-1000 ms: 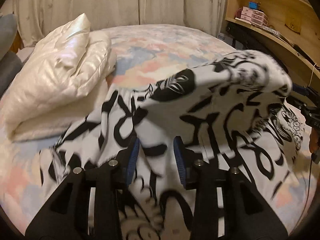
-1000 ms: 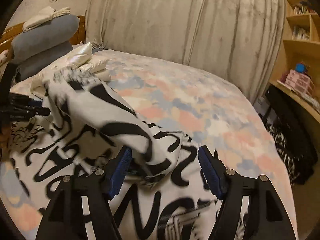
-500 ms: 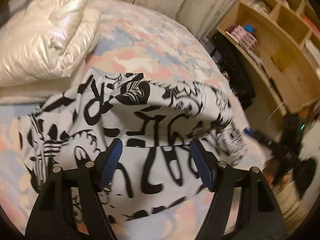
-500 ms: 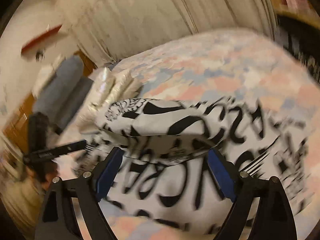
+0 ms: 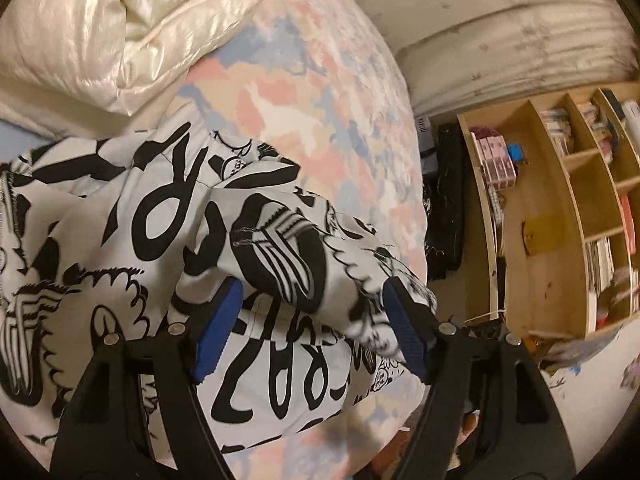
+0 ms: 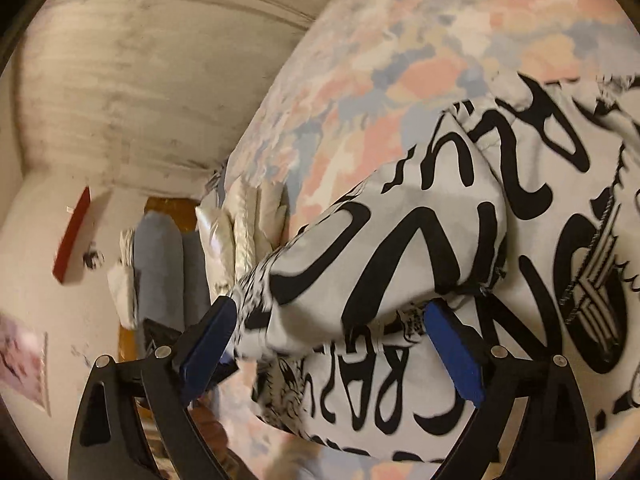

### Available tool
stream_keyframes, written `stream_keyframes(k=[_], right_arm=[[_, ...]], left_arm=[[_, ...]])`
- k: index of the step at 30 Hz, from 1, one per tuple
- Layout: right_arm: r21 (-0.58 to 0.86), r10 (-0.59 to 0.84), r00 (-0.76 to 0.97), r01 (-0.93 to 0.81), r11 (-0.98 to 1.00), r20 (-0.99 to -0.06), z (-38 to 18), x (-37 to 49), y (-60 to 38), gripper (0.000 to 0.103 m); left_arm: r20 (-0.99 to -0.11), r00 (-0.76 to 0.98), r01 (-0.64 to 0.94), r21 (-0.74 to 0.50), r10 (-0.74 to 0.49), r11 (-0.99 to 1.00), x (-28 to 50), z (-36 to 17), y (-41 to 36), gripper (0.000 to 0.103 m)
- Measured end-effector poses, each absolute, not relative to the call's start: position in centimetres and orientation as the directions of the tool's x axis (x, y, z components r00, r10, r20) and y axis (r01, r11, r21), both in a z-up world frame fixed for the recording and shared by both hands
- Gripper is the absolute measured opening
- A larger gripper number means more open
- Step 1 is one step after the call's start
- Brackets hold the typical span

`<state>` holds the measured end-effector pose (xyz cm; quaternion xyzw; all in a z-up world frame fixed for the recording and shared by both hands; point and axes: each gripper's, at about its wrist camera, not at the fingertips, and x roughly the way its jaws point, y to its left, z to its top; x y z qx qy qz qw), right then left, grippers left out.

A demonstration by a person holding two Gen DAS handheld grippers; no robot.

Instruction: Fold large clothes

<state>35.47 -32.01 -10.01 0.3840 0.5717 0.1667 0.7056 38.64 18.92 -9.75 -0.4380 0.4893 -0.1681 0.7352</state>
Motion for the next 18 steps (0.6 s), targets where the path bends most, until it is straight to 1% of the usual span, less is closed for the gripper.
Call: stream_keyframes(k=[6, 11, 12, 13, 14, 16, 17, 18], right_arm=[[0.724, 0.693, 0.221, 0.309, 0.617, -0.686, -14.6, 38.0, -31.6, 0.096], [0.694, 0.672, 0.197, 0.325, 0.642, -0.714, -17.7, 39.3, -30.6, 0.095], [0.688, 0.661, 0.204, 0.316, 0.654, -0.722, -17.9, 39.5, -30.4, 0.092], [0.685, 0.653, 0.214, 0.303, 0.663, -0.727, -18.0, 39.7, -30.3, 0.083], [0.68, 0.644, 0.22, 0.274, 0.68, -0.733, -18.0, 40.0, -30.0, 0.078], [0.663, 0.623, 0.235, 0.175, 0.728, -0.746, -17.7, 40.8, -29.1, 0.048], [0.652, 0.614, 0.239, 0.141, 0.745, -0.752, -17.6, 41.1, -28.8, 0.043], [0.638, 0.601, 0.25, 0.098, 0.764, -0.759, -17.2, 41.4, -28.5, 0.032]], left_arm=[[-0.625, 0.402, -0.24, -0.777, -0.669, 0.581, 41.2, -13.2, 18.4, 0.07], [-0.662, 0.345, -0.238, -0.747, -0.665, 0.62, 43.1, -15.5, 17.2, 0.07], [-0.673, 0.338, -0.233, -0.737, -0.658, 0.634, 43.5, -15.7, 16.9, 0.07], [-0.685, 0.334, -0.227, -0.726, -0.648, 0.65, 43.8, -15.8, 16.6, 0.07], [-0.698, 0.334, -0.22, -0.712, -0.634, 0.667, 44.2, -15.9, 16.2, 0.07], [-0.718, 0.355, -0.198, -0.684, -0.599, 0.702, 44.9, -15.6, 15.5, 0.069], [-0.725, 0.364, -0.192, -0.672, -0.584, 0.715, 45.1, -15.4, 15.3, 0.064], [-0.733, 0.382, -0.176, -0.655, -0.563, 0.735, 45.5, -15.0, 15.1, 0.056]])
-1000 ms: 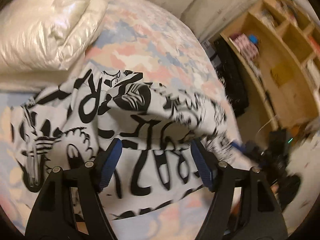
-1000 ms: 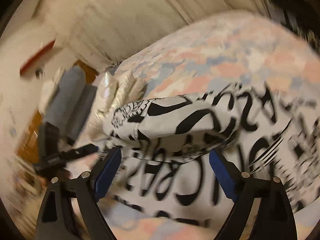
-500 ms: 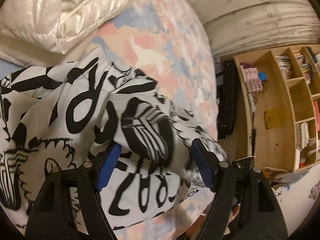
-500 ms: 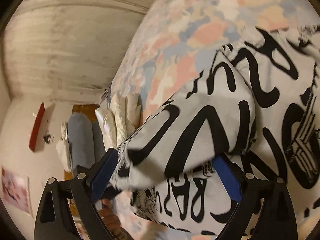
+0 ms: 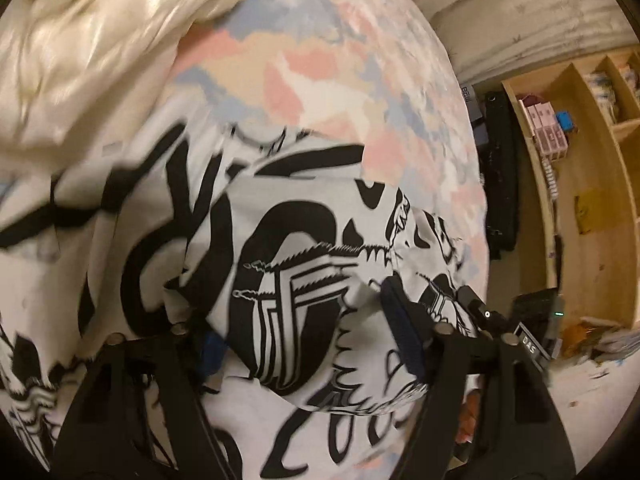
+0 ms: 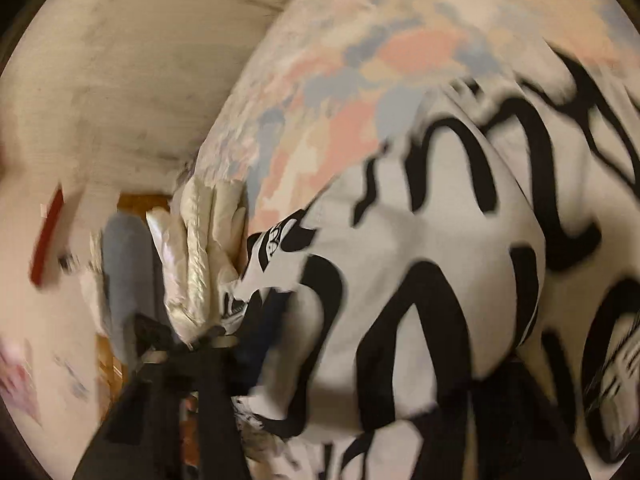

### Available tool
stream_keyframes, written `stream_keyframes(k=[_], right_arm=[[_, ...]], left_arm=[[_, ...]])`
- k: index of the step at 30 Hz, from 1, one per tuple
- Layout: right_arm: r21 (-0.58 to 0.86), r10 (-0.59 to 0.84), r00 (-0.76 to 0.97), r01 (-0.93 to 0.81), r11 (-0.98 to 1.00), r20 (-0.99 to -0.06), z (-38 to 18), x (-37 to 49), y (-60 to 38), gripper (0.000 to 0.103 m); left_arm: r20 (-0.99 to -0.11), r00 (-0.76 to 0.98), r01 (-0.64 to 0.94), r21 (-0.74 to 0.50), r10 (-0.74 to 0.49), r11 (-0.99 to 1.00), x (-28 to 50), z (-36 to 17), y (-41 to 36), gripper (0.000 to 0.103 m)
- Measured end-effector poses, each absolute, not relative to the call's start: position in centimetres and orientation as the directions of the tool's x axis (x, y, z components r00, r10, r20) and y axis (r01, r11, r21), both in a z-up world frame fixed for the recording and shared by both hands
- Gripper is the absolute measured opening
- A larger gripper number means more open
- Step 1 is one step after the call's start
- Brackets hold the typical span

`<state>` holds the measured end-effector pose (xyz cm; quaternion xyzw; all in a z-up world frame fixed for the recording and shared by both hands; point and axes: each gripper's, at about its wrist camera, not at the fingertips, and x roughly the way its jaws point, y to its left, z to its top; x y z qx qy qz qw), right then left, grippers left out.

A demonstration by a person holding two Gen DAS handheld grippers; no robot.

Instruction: Fold large clothes

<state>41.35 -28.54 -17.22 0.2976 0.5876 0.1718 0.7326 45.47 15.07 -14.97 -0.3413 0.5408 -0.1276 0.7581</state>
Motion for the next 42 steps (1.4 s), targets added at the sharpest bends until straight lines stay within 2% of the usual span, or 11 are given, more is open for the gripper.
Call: stream_keyframes(k=[5, 9, 17, 18, 21, 23, 26, 28, 29, 39, 42], right_arm=[[0.488, 0.506, 0.403, -0.153, 0.859, -0.763, -13.4, 42.2, -26.5, 0.015], [0.477, 0.502, 0.45, -0.176, 0.861, -0.739, -12.3, 42.1, -26.9, 0.011], [0.602, 0.603, 0.291, -0.106, 0.792, -0.743, -13.8, 38.2, -31.6, 0.011], [0.61, 0.613, 0.264, -0.104, 0.786, -0.745, -14.3, 37.3, -31.9, 0.016], [0.594, 0.6, 0.243, -0.106, 0.798, -0.762, -15.1, 35.2, -32.1, 0.058], [0.585, 0.597, 0.268, -0.133, 0.8, -0.756, -15.0, 33.9, -31.8, 0.064], [0.564, 0.592, 0.298, -0.182, 0.805, -0.749, -14.6, 32.3, -31.2, 0.049], [0.579, 0.608, 0.296, -0.187, 0.793, -0.737, -14.2, 31.4, -31.2, 0.013], [0.577, 0.603, 0.302, -0.18, 0.797, -0.739, -14.0, 30.8, -31.4, 0.01], [0.413, 0.432, 0.209, -0.131, 0.901, -0.877, -18.2, 27.2, -31.8, 0.008], [0.297, 0.336, 0.229, -0.189, 0.936, -0.913, -16.4, 26.8, -30.5, 0.024]], left_arm=[[-0.698, 0.519, -0.027, -0.591, -0.494, 0.806, 45.9, -12.3, 13.4, 0.021], [-0.671, 0.56, 0.014, -0.579, -0.486, 0.815, 44.5, -12.2, 12.6, 0.011], [-0.647, 0.51, -0.008, -0.663, -0.567, 0.749, 38.5, -14.6, 13.5, 0.003], [-0.646, 0.504, -0.015, -0.669, -0.572, 0.743, 37.8, -14.9, 13.5, 0.002], [-0.625, 0.497, -0.041, -0.71, -0.602, 0.703, 35.8, -16.0, 13.8, 0.001], [-0.621, 0.501, -0.046, -0.715, -0.603, 0.698, 35.0, -16.3, 13.7, 0.001], [-0.631, 0.507, -0.059, -0.705, -0.587, 0.707, 34.0, -16.3, 13.7, 0.001], [-0.658, 0.513, -0.047, -0.663, -0.552, 0.747, 33.2, -15.8, 13.5, 0.001], [-0.663, 0.511, -0.039, -0.653, -0.547, 0.756, 32.9, -15.7, 13.5, 0.001], [-0.747, 0.462, 0.0, -0.54, -0.479, 0.842, 31.8, -17.2, 11.7, 0.001], [-0.759, 0.467, 0.011, -0.509, -0.454, 0.861, 31.1, -15.9, 11.5, 0.004]])
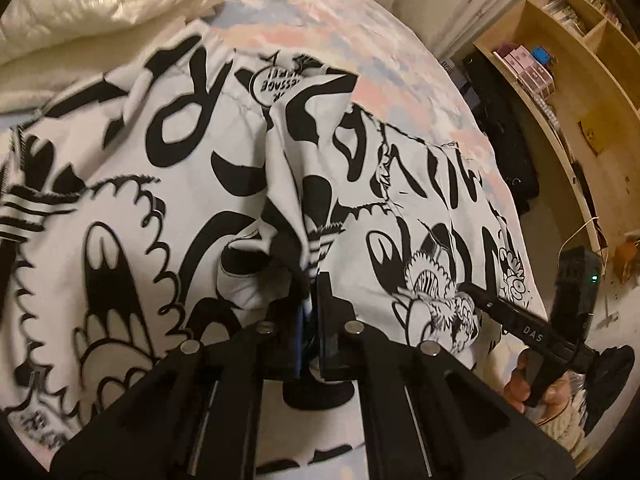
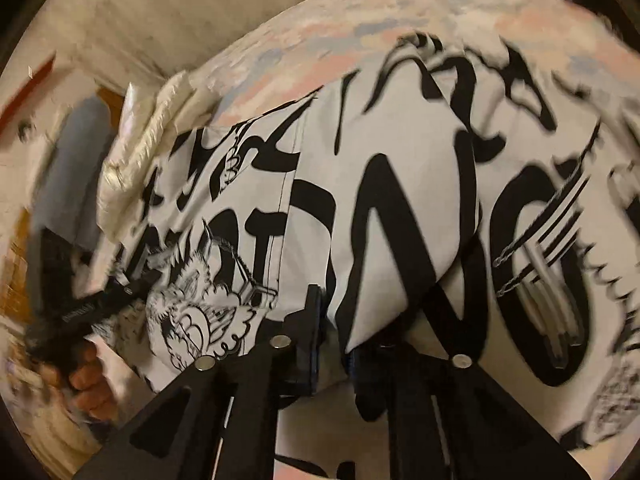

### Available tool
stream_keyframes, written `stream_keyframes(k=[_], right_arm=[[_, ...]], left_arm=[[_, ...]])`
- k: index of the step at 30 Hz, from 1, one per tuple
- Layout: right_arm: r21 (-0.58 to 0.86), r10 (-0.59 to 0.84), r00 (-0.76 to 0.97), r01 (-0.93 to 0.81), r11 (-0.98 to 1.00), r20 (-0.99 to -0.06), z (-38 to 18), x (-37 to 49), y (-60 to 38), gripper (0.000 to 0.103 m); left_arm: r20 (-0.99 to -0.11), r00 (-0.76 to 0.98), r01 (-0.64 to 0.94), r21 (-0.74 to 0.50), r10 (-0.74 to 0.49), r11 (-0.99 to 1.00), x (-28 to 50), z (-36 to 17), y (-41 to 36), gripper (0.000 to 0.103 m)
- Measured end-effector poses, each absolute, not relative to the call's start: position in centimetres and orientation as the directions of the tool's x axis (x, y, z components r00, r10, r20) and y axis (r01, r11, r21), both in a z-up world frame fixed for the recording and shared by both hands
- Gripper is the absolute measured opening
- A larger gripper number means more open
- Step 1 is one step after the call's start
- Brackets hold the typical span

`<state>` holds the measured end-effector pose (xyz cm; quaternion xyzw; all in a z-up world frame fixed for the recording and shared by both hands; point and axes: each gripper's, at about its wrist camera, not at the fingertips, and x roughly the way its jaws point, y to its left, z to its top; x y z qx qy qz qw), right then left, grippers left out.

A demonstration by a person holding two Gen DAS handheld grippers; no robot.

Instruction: Fold large clothes

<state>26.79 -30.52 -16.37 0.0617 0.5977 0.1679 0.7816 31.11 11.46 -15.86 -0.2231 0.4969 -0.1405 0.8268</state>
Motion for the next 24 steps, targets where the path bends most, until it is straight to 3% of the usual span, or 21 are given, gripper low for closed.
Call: stream_keyframes(k=[1, 3, 6, 13, 17, 24], right_arm=[[0.243, 0.29, 0.249, -0.205, 0.948, -0.924, -15.4, 26.4, -30.3, 0.039], [0.177, 0.236, 0.297, -0.214, 0.961, -0.925, -13.4, 25.8, -30.0, 0.052], [0.119, 0.197, 0.373, -0.221, 0.968, -0.907, -10.0, 24.6, -30.2, 0.052], [0.045, 0.203, 0.524, -0.298, 0.954, -0.827, -5.3, 23.5, -26.6, 0.052], [0.02, 0.204, 0.523, -0.336, 0.942, -0.828, -7.3, 25.1, -22.6, 0.052], [-0.004, 0.146, 0.443, -0.321, 0.947, -0.885, -13.8, 26.8, -22.2, 0.052]], left_arm=[[-0.769, 0.47, 0.013, -0.485, -0.433, 0.875, 30.8, -15.2, 11.5, 0.006], [-0.783, 0.482, 0.023, -0.436, -0.392, 0.899, 30.1, -13.9, 11.5, 0.024], [-0.767, 0.553, 0.044, -0.362, -0.325, 0.931, 28.4, -11.2, 11.7, 0.037], [-0.715, 0.652, 0.113, -0.238, -0.253, 0.965, 29.2, -7.7, 9.3, 0.037], [-0.728, 0.624, 0.141, -0.251, -0.283, 0.958, 32.5, -9.4, 6.6, 0.037], [-0.812, 0.54, 0.082, -0.211, -0.222, 0.974, 35.1, -15.8, 4.3, 0.037]])
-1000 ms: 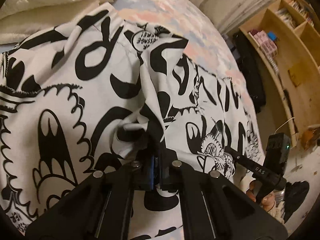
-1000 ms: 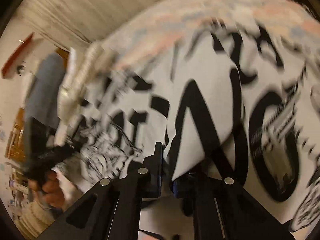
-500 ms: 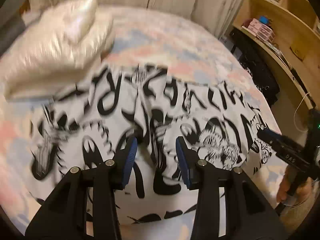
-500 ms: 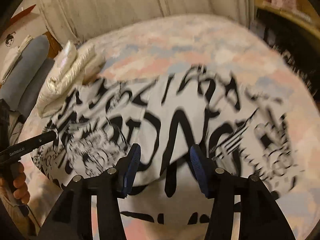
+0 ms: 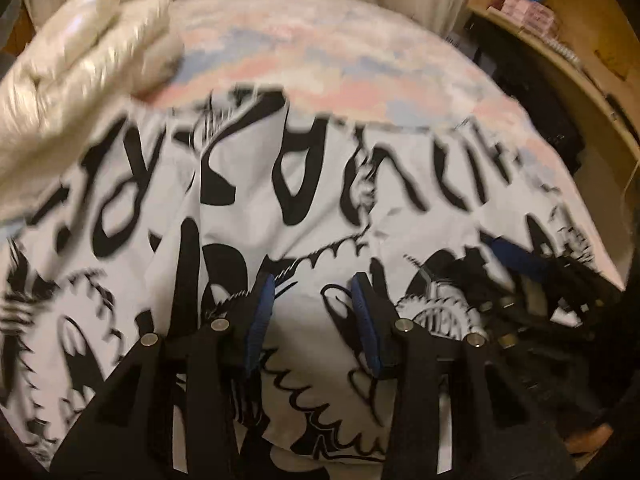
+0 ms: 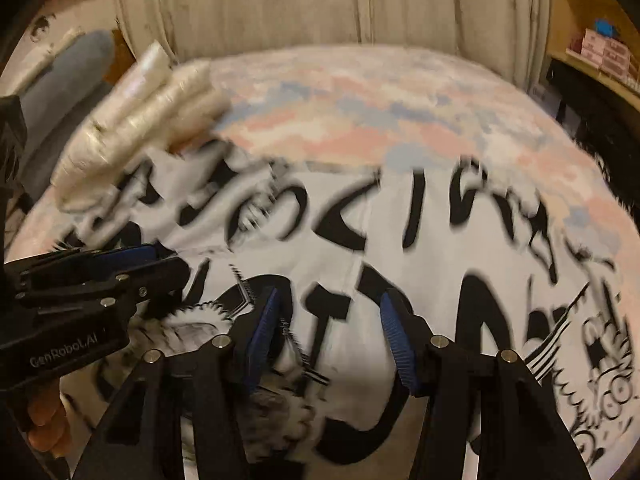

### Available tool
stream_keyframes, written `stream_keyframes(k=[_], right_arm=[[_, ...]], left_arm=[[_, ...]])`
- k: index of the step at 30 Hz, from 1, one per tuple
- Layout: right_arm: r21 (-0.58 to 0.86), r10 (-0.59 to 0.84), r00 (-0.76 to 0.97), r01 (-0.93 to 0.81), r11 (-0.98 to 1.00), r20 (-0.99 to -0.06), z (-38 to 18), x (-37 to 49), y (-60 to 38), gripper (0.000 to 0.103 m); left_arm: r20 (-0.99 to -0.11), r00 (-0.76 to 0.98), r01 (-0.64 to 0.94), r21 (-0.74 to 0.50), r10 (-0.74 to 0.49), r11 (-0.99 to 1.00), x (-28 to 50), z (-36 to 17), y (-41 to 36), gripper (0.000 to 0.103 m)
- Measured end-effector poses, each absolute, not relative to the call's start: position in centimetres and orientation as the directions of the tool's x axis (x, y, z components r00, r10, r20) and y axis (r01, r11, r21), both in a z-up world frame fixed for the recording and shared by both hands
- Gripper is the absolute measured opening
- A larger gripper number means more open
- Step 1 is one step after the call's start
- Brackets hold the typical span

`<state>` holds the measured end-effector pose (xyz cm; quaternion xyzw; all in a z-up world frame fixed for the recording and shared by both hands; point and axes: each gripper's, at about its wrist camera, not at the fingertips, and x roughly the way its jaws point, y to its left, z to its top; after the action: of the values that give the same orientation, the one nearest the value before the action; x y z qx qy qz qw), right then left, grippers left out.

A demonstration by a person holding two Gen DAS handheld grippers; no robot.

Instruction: Fold large clothes

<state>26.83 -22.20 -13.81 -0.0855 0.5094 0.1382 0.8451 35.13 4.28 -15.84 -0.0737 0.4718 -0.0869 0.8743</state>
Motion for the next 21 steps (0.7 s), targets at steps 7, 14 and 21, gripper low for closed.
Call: stream_keyframes(k=[7, 14, 21], right_arm=[[-0.045, 0.081, 0.479, -0.246, 0.968, -0.874, -13.8, 25.0, -26.3, 0.052], [-0.019, 0.07, 0.46, -0.186, 0.982, -0.885, -14.8, 24.2, -29.6, 0.052], [-0.026, 0.06, 0.462, -0.177, 0.984, -0.885, -15.0, 24.3, -29.1, 0.054]], left_arm=[[-0.783, 0.567, 0.064, -0.269, -0.257, 0.961, 33.4, -16.7, 5.6, 0.037], [-0.754, 0.59, 0.045, -0.325, -0.288, 0.945, 32.2, -17.0, 7.0, 0.037], [-0.734, 0.604, 0.048, -0.355, -0.31, 0.933, 31.6, -16.9, 7.0, 0.048]])
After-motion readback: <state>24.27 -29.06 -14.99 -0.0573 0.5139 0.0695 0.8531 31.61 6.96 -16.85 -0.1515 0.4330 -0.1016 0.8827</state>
